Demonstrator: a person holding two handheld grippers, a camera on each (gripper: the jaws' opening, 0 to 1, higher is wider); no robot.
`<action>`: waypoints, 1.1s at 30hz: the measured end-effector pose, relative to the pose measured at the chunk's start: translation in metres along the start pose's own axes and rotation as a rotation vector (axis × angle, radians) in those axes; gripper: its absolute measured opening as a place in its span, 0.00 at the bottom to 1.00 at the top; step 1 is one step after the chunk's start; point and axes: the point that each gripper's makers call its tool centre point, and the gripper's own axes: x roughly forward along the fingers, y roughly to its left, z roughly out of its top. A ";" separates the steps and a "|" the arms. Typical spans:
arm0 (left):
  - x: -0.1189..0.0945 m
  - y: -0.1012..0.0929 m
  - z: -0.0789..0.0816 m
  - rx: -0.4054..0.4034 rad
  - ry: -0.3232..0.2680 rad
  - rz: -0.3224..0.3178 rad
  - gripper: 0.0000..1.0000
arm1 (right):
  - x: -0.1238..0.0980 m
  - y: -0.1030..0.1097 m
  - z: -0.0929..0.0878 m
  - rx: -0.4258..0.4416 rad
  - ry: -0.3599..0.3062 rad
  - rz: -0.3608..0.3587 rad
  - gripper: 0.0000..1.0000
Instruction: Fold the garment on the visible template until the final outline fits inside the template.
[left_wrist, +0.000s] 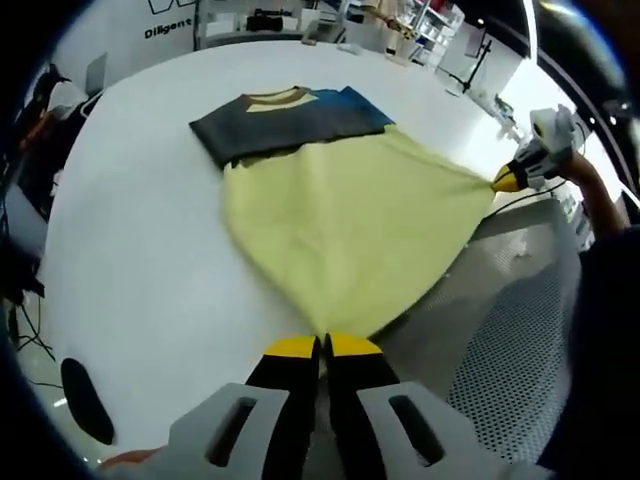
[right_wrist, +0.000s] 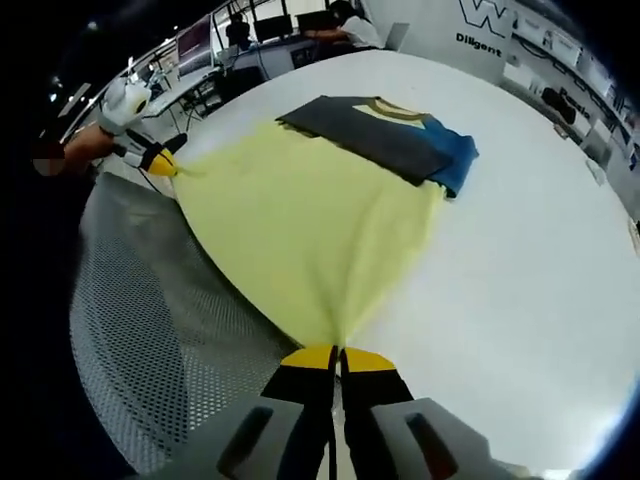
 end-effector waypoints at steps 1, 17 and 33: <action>-0.002 0.000 0.002 0.002 -0.006 0.002 0.00 | -0.003 -0.002 0.002 -0.005 -0.003 -0.009 0.00; -0.048 0.016 0.069 0.042 -0.191 0.044 0.00 | -0.056 -0.036 0.068 -0.042 -0.162 -0.114 0.00; -0.064 0.048 0.163 0.136 -0.315 0.107 0.00 | -0.077 -0.090 0.149 -0.081 -0.284 -0.217 0.00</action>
